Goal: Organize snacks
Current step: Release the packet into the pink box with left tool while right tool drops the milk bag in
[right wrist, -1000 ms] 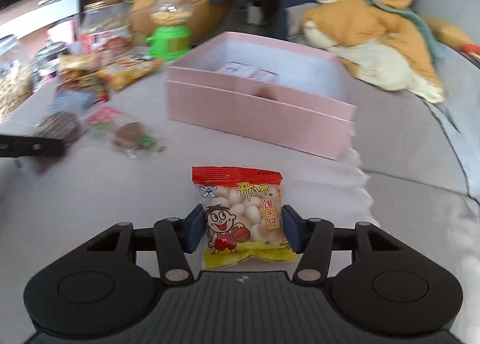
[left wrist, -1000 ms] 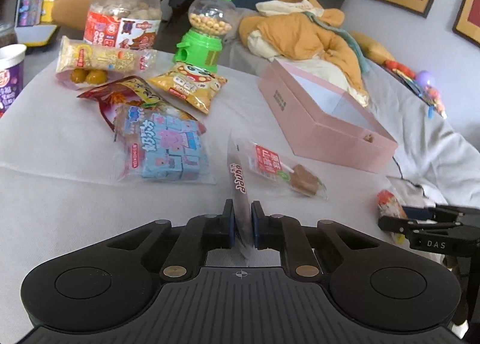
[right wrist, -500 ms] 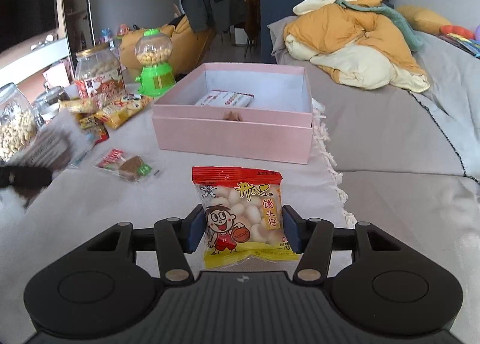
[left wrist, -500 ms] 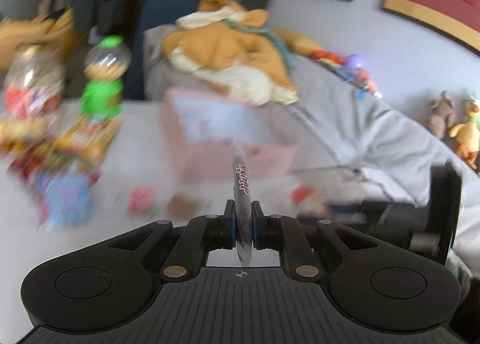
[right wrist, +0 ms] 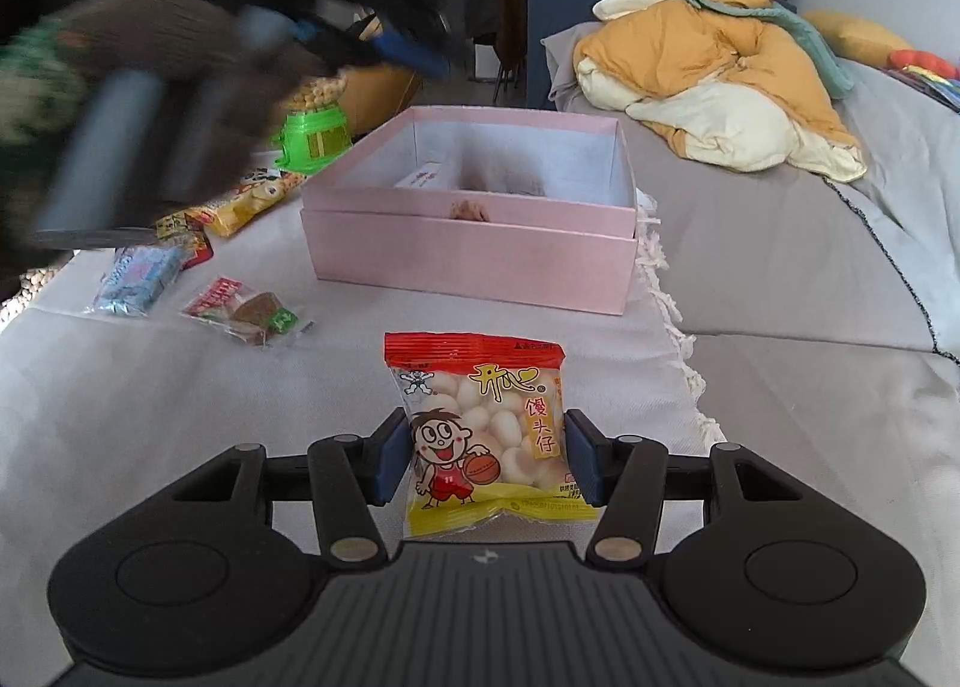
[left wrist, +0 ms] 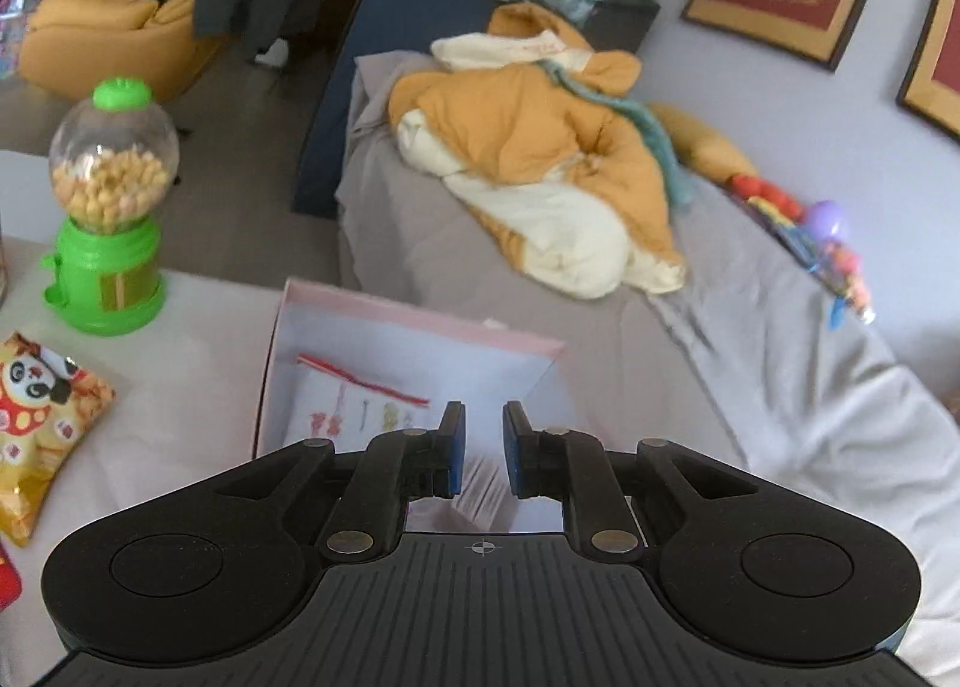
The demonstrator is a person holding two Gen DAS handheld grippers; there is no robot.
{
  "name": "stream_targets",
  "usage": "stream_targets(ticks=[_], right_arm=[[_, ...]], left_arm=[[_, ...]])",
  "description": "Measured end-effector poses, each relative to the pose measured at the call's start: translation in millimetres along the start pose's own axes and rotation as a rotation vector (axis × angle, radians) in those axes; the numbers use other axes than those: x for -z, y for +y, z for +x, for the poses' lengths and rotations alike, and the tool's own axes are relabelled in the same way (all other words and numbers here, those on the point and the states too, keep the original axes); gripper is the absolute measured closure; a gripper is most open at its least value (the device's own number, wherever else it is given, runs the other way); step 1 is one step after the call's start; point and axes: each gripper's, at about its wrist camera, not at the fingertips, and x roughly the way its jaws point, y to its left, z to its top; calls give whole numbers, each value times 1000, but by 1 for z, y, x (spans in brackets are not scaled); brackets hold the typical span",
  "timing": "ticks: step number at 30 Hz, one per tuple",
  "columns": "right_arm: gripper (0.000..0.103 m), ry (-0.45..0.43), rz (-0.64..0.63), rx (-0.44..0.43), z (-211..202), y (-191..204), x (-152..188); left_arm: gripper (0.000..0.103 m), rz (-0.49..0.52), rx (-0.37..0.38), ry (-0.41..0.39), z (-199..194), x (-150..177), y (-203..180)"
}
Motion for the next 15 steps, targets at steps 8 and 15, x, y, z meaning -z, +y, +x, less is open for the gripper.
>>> stream_targets(ticks=[8, 15], right_arm=[[49, 58, 31, -19, 16, -10, 0], [49, 12, 62, -65, -2, -34, -42]], left_arm=[[87, 80, 112, 79, -52, 29, 36], [87, 67, 7, 1, -137, 60, 93]])
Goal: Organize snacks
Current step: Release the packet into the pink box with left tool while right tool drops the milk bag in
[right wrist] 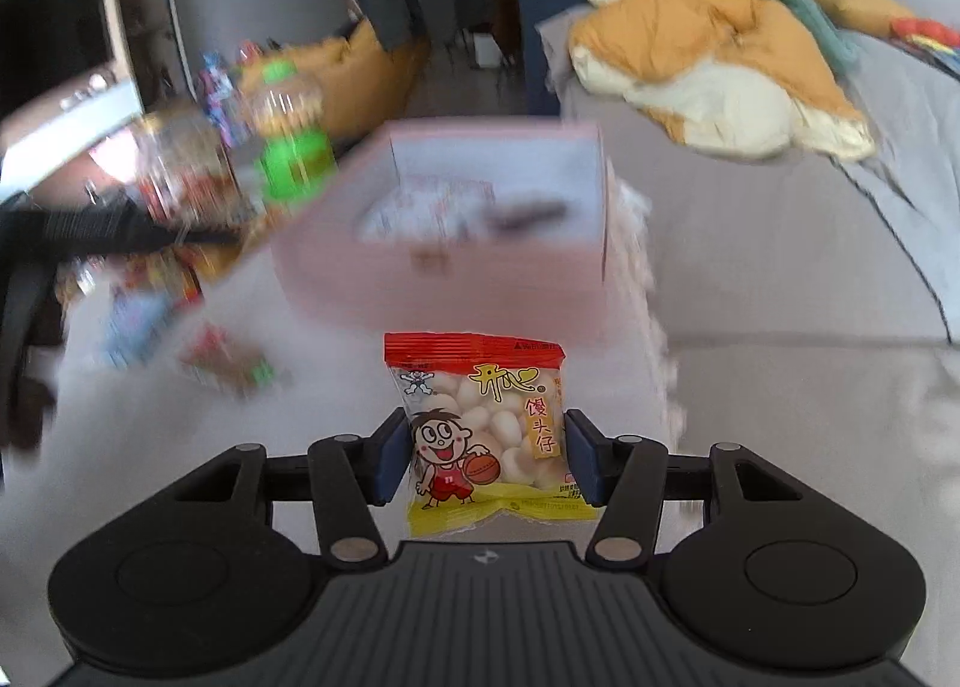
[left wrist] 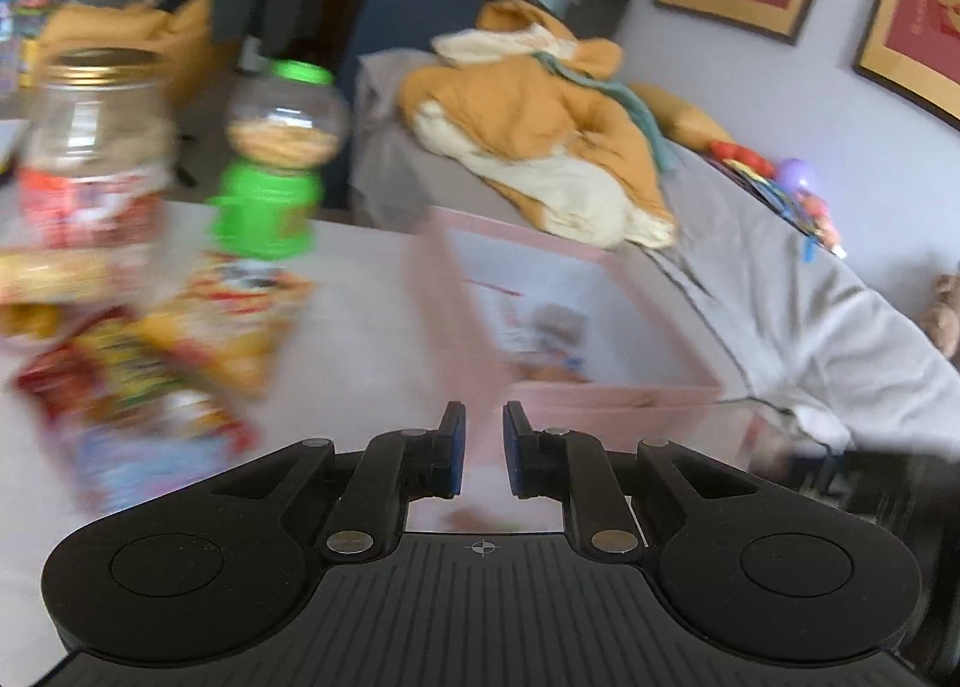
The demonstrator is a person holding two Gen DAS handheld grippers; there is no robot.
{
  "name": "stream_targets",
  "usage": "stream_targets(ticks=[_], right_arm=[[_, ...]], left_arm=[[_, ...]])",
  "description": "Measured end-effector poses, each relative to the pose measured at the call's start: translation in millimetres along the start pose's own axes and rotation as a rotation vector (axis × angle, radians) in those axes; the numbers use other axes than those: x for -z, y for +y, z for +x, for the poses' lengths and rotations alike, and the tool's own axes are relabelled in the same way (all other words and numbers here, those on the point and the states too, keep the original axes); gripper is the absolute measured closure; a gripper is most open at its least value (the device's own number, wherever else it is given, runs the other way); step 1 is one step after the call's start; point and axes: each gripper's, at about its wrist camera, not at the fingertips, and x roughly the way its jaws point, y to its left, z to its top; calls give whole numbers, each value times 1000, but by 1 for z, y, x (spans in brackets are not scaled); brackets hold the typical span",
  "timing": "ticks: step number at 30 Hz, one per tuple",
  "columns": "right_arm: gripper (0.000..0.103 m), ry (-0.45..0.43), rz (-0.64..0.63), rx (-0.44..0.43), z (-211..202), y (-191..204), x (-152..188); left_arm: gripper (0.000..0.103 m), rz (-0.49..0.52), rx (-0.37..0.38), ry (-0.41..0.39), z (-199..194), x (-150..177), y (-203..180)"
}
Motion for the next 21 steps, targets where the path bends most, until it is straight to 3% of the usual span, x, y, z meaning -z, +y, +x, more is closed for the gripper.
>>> stream_targets(ticks=[3, 7, 9, 11, 15, 21], right_arm=[[49, -37, 10, -26, -1, -2, -45], [48, -63, 30, -31, 37, 4, -118], [35, -50, 27, -46, 65, 6, -144], [33, -4, 33, 16, 95, 10, -161], [33, 29, 3, 13, 104, 23, -160], [32, 79, -69, -151, 86, 62, -116]], left_arm=[[87, -31, -56, -2, -12, 8, 24], [87, -68, -74, 20, -14, 13, 44], [87, -66, -79, 14, -21, 16, 49], [87, -61, -95, -10, -30, 18, 57], [87, -103, -168, -44, -37, 19, 82], [87, -207, -261, -95, -39, 16, 110]])
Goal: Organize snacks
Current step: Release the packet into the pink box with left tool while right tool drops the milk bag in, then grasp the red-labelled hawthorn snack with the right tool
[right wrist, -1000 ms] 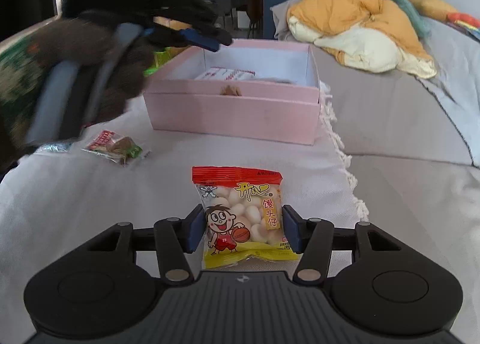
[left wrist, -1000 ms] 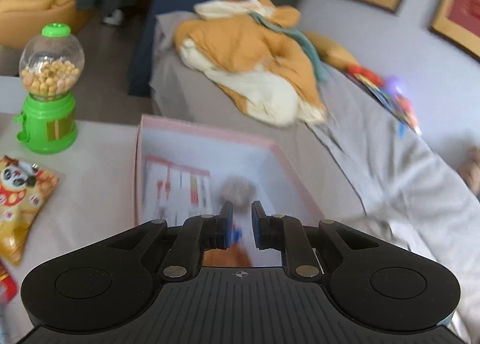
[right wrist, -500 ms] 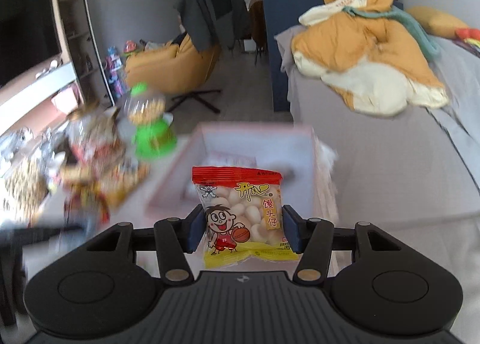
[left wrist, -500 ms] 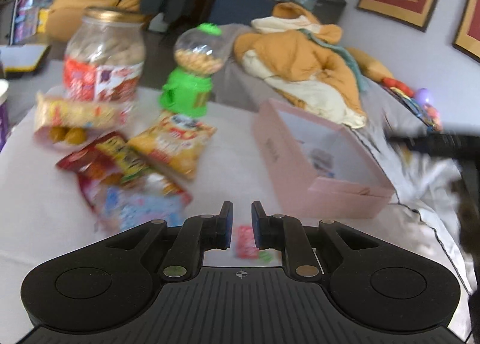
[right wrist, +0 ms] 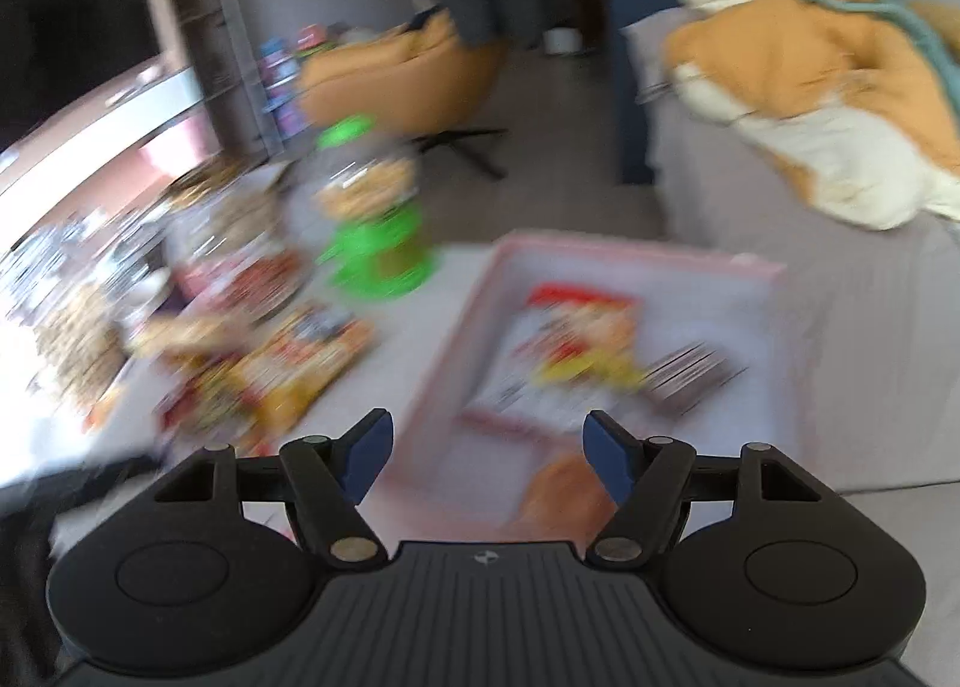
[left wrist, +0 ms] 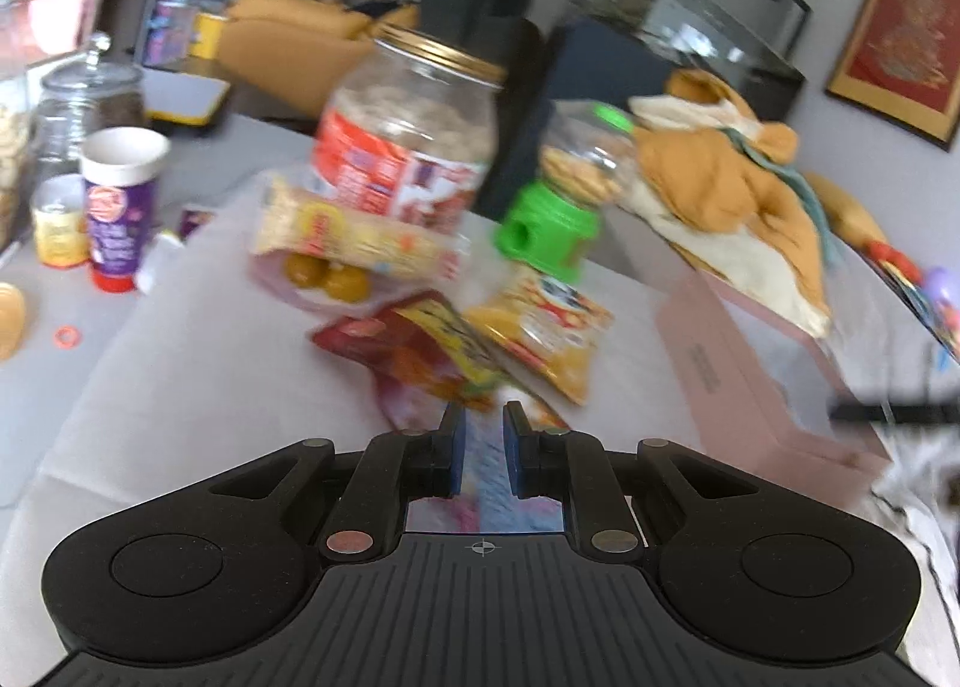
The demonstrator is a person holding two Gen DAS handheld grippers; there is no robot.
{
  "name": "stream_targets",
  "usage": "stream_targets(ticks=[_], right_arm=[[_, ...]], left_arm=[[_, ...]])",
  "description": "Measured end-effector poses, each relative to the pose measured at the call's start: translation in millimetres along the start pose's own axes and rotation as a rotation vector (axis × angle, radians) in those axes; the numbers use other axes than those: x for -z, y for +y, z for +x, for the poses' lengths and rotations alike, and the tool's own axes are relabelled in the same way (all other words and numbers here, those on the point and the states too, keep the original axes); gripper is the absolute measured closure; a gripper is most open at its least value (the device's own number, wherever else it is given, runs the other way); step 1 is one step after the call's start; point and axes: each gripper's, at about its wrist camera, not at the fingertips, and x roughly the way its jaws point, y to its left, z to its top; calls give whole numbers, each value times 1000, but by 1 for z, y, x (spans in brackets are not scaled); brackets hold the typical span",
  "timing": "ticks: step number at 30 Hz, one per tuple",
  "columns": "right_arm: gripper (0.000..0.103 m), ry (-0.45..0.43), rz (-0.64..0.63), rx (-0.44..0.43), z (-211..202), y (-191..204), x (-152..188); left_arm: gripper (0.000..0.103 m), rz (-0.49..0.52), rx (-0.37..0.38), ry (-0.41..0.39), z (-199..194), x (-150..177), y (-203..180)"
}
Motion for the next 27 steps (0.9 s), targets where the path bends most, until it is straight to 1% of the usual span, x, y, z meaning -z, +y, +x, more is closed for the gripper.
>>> stream_targets(ticks=[2, 5, 7, 8, 11, 12, 14, 15, 16, 18, 19, 21, 22, 23, 24, 25, 27], right_arm=[[32, 30, -57, -31, 1, 20, 15], [31, 59, -104, -81, 3, 39, 29], [28, 82, -128, -111, 9, 50, 38], [28, 91, -141, -112, 13, 53, 41], [28, 130, -197, -77, 33, 65, 58], [28, 139, -215, -65, 39, 66, 63], [29, 156, -223, -54, 48, 65, 70], [30, 158, -209, -69, 49, 63, 72], [38, 151, -196, -74, 47, 61, 74], [48, 156, -201, -92, 42, 59, 74], [49, 160, -203, -105, 37, 58, 75], [62, 162, -188, -126, 29, 53, 77], [64, 162, -176, -130, 23, 49, 79], [68, 159, -166, -123, 19, 45, 81], [76, 155, -157, -105, 14, 40, 85], [79, 153, -147, -85, 9, 35, 89], [79, 149, -127, -38, 2, 23, 96]], left_arm=[[87, -10, -16, 13, 4, -3, 4], [86, 5, -4, 47, 11, 0, 1], [86, 60, 24, 64, 13, 4, -8], [86, 104, 50, 90, 15, 7, -15], [85, 259, 113, 131, 13, 19, -38], [84, 291, 128, 143, 12, 22, -43], [82, 312, 162, 170, 8, 26, -49], [79, 307, 176, 183, 6, 28, -49], [78, 299, 188, 195, 4, 28, -50], [75, 273, 215, 220, 0, 30, -50], [75, 257, 233, 235, -3, 32, -50], [75, 247, 257, 250, -9, 37, -53], [75, 250, 259, 246, -14, 40, -56], [75, 258, 251, 234, -18, 41, -58], [75, 275, 224, 214, -22, 42, -61], [75, 305, 172, 186, -26, 43, -65], [75, 351, 65, 144, -32, 44, -68]])
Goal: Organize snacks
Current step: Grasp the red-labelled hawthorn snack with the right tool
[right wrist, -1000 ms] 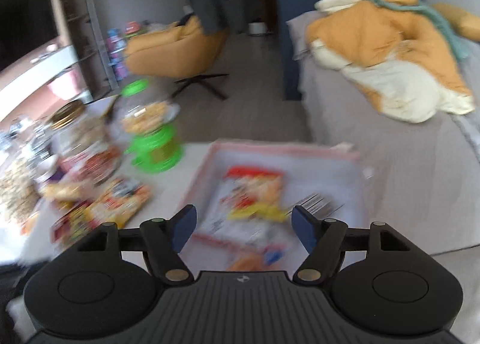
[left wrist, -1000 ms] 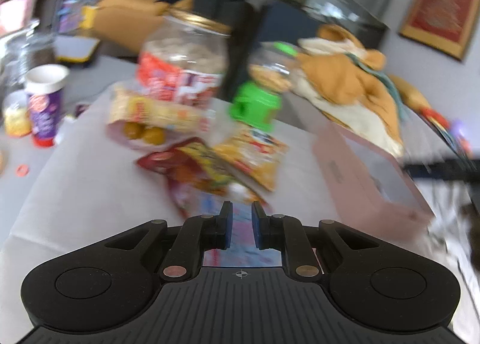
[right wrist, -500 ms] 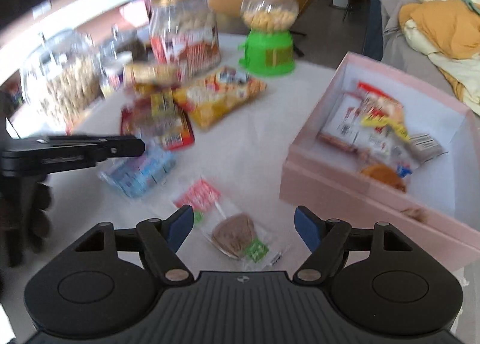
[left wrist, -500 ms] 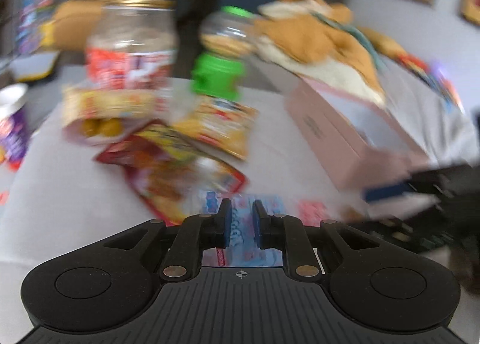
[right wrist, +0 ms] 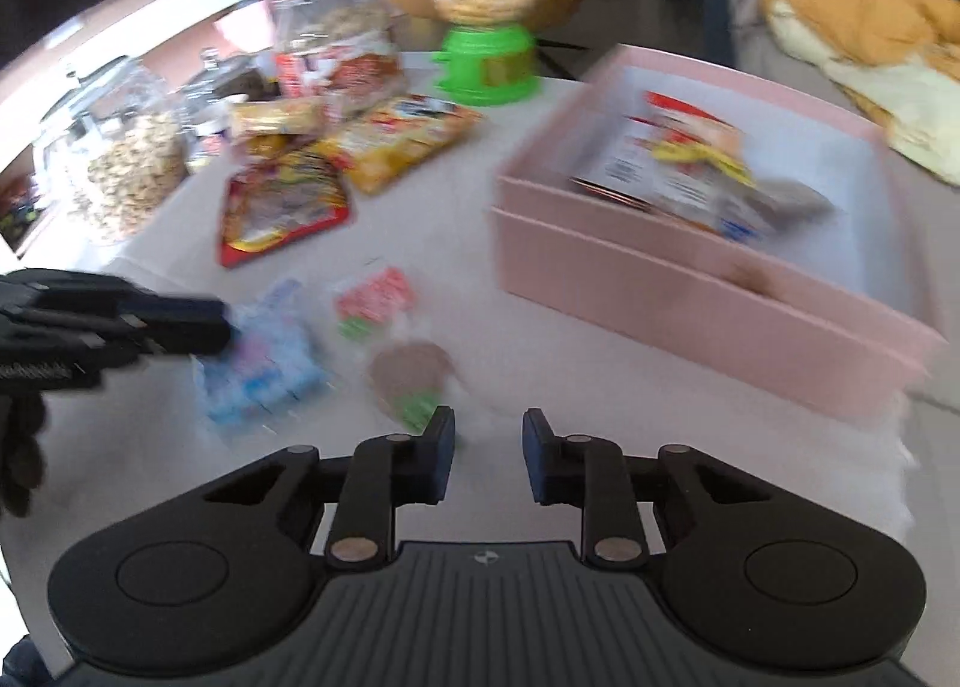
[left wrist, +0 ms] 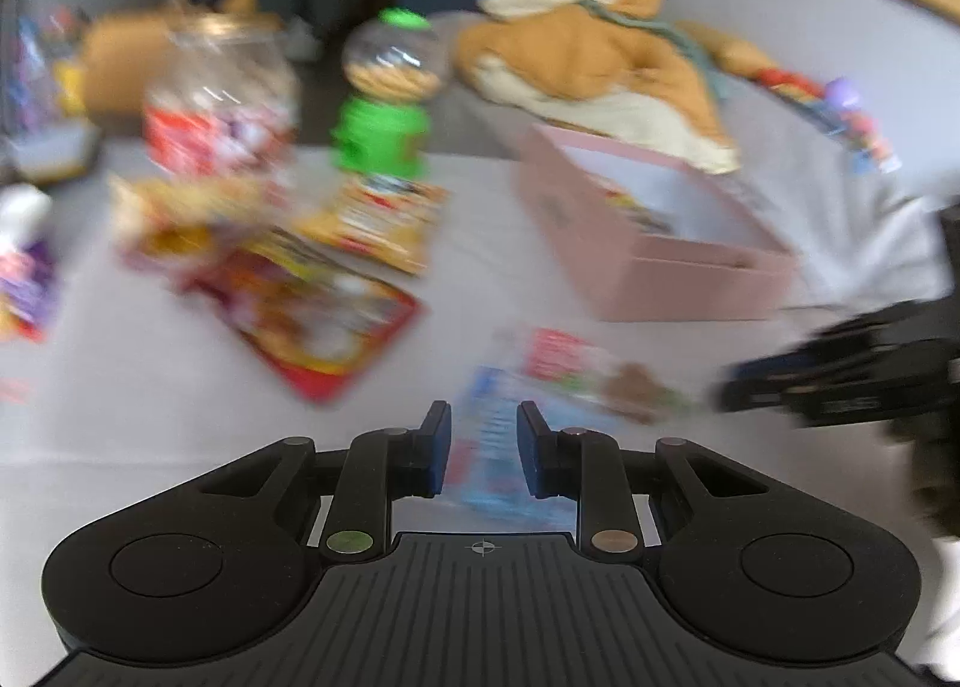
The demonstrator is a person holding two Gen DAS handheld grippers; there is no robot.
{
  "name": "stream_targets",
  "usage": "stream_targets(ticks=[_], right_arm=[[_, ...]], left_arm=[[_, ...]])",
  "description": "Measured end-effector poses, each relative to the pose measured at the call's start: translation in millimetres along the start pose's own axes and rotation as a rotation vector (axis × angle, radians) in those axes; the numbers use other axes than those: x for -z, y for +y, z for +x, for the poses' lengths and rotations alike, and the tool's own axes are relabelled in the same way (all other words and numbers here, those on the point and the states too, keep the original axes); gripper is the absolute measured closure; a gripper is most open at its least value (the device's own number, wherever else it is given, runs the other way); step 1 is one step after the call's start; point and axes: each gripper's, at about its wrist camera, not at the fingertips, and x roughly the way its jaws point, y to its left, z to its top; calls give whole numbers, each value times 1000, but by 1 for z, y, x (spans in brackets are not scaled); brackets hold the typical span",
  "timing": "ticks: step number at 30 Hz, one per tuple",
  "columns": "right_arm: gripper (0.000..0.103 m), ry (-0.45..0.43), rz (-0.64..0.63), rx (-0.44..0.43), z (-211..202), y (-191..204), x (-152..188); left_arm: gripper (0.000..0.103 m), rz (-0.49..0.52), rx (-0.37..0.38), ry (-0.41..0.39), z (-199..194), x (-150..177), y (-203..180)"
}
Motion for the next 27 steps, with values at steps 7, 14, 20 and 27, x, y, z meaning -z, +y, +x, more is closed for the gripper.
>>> stream_targets(ticks=[7, 14, 20, 27], right_arm=[[47, -72, -35, 31, -14, -3, 8], [45, -80, -44, -90, 26, 28, -30], [64, -54, -109, -67, 32, 53, -17], [65, -50, -93, -56, -9, 39, 31]], left_arm=[[75, -39, 14, 46, -10, 6, -2], [75, -150, 50, 119, -13, 21, -8], [75, -183, 15, 52, 7, 7, 3], [74, -39, 25, 41, 34, -14, -39]])
